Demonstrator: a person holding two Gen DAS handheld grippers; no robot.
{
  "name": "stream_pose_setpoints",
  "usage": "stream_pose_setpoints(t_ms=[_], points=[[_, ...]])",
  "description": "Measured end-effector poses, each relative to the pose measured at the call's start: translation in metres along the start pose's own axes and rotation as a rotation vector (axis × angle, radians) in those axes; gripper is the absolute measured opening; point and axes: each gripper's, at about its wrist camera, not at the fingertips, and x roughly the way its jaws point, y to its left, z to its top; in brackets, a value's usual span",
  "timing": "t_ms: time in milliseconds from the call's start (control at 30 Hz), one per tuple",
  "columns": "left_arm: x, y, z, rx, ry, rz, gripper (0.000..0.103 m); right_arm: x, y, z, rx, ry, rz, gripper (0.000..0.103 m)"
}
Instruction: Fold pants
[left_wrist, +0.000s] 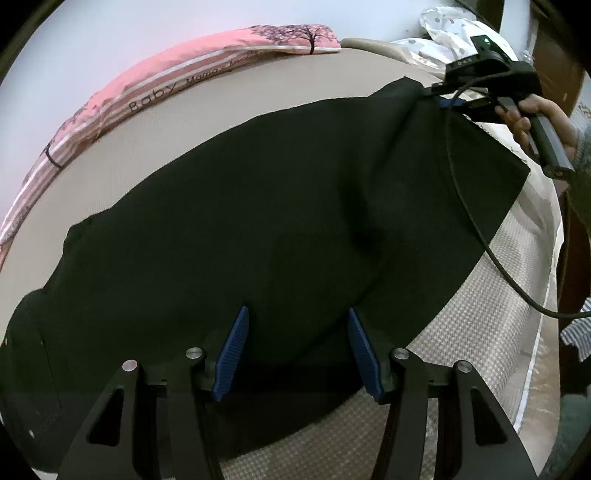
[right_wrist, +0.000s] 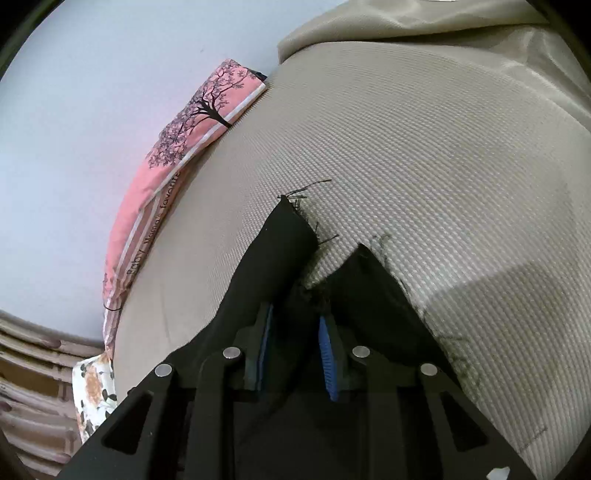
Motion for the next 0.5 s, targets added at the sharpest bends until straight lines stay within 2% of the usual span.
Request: stream_pose_setpoints(t_ms=[100,500], points=[[0.001,-0.003,0.003,0.006,-0.007,-0.008,0.056,0.001,0.002,0.004,0.003,0.014,0.019,0.011],[0.012,-0.029,0.018,0.062,-0.047,-0.012,0.056,-0.037,0.026,0.007,0.026,-0.026,0.104,0.008]])
